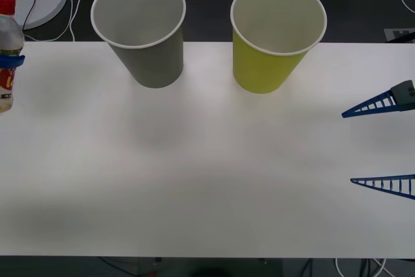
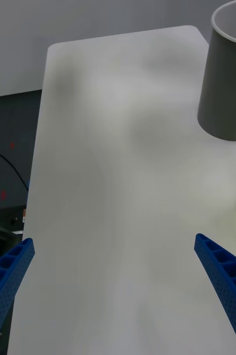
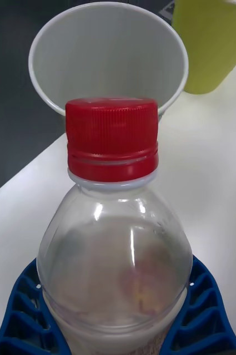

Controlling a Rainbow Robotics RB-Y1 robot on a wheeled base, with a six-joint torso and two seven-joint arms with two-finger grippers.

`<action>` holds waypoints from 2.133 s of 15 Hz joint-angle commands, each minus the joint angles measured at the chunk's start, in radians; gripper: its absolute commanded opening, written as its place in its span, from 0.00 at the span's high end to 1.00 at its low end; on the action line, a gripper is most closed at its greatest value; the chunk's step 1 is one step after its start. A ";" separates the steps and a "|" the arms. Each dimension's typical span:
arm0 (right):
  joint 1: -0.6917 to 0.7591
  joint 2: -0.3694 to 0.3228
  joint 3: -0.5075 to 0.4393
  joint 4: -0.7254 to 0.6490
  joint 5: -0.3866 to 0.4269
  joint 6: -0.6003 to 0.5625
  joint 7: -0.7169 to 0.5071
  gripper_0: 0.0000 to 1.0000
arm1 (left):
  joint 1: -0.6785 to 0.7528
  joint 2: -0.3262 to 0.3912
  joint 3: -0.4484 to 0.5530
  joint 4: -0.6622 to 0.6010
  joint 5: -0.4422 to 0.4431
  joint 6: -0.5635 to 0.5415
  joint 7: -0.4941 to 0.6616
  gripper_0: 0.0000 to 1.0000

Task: Put the can into the green bin and the plastic bottle into the gray bin

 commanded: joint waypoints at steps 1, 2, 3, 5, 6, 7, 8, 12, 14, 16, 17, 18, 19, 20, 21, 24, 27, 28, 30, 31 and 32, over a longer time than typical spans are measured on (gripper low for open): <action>0.000 0.000 0.000 0.000 0.000 0.000 0.000 0.00 | -0.093 0.018 -0.064 0.044 -0.022 -0.017 -0.001 1.00; 0.000 0.000 0.000 0.000 0.000 0.000 0.000 0.00 | -0.138 0.024 -0.101 0.065 -0.026 -0.019 -0.001 1.00; 0.000 0.000 0.000 0.000 0.000 0.000 0.000 0.00 | -0.173 0.027 -0.133 0.085 -0.031 -0.019 -0.003 1.00; 0.000 0.000 0.000 0.000 0.000 0.000 0.000 0.00 | -0.244 0.029 -0.190 0.113 -0.037 -0.022 0.000 1.00; 0.000 0.000 0.000 0.000 0.000 0.000 0.000 0.00 | -0.293 0.029 -0.216 0.137 -0.041 -0.045 0.000 1.00; 0.000 0.000 0.000 0.000 0.000 0.000 0.000 0.00 | -0.337 0.029 -0.238 0.157 -0.048 -0.074 0.000 1.00; 0.000 0.000 0.000 0.000 0.000 0.000 0.000 0.00 | -0.391 0.029 -0.264 0.183 -0.052 -0.103 0.002 1.00; 0.000 0.000 0.000 0.000 0.000 0.000 0.000 0.00 | -0.584 0.027 -0.423 0.282 -0.071 -0.134 0.009 1.00; 0.000 0.000 0.000 0.000 0.000 0.000 0.000 0.00 | -0.687 0.027 -0.523 0.335 -0.077 -0.132 0.011 1.00; 0.000 0.000 0.000 0.000 0.000 0.000 0.000 0.00 | -0.794 0.021 -0.624 0.395 -0.081 -0.134 0.012 1.00; 0.000 0.000 0.000 0.000 0.000 0.000 0.000 0.00 | -0.846 0.007 -0.672 0.433 -0.083 -0.134 0.012 1.00; 0.000 0.000 0.000 0.000 0.000 0.000 0.000 0.00 | -0.891 -0.008 -0.710 0.470 -0.086 -0.134 0.012 1.00; 0.000 0.000 0.000 0.000 0.000 0.000 0.000 0.00 | -0.928 -0.023 -0.738 0.499 -0.091 -0.134 0.009 1.00; 0.000 0.000 0.000 0.000 0.000 0.000 0.000 0.00 | -0.960 -0.040 -0.762 0.530 -0.095 -0.134 0.008 1.00; 0.000 0.000 0.000 0.000 0.000 0.000 0.000 0.00 | -0.986 -0.060 -0.779 0.558 -0.106 -0.134 0.005 1.00; 0.000 0.000 0.000 0.000 0.000 0.000 0.000 0.00 | -1.035 -0.117 -0.790 0.619 -0.155 -0.134 0.012 1.00; 0.000 0.000 0.000 0.000 0.000 0.000 0.000 0.00 | -1.080 -0.167 -0.796 0.679 -0.192 -0.137 0.012 1.00; 0.000 0.000 0.000 0.000 0.000 0.000 0.000 0.00 | -1.104 -0.184 -0.810 0.685 -0.224 -0.146 0.014 1.00; 0.000 0.000 0.000 0.000 0.000 0.000 0.000 0.00 | -1.178 -0.207 -0.868 0.728 -0.245 -0.158 0.019 1.00; 0.000 0.000 0.000 0.000 0.000 0.000 0.000 0.00 | -1.212 -0.218 -0.897 0.762 -0.239 -0.158 0.019 1.00; 0.000 0.000 0.000 0.000 0.000 0.000 0.000 0.00 | -1.254 -0.232 -0.929 0.803 -0.227 -0.157 0.020 1.00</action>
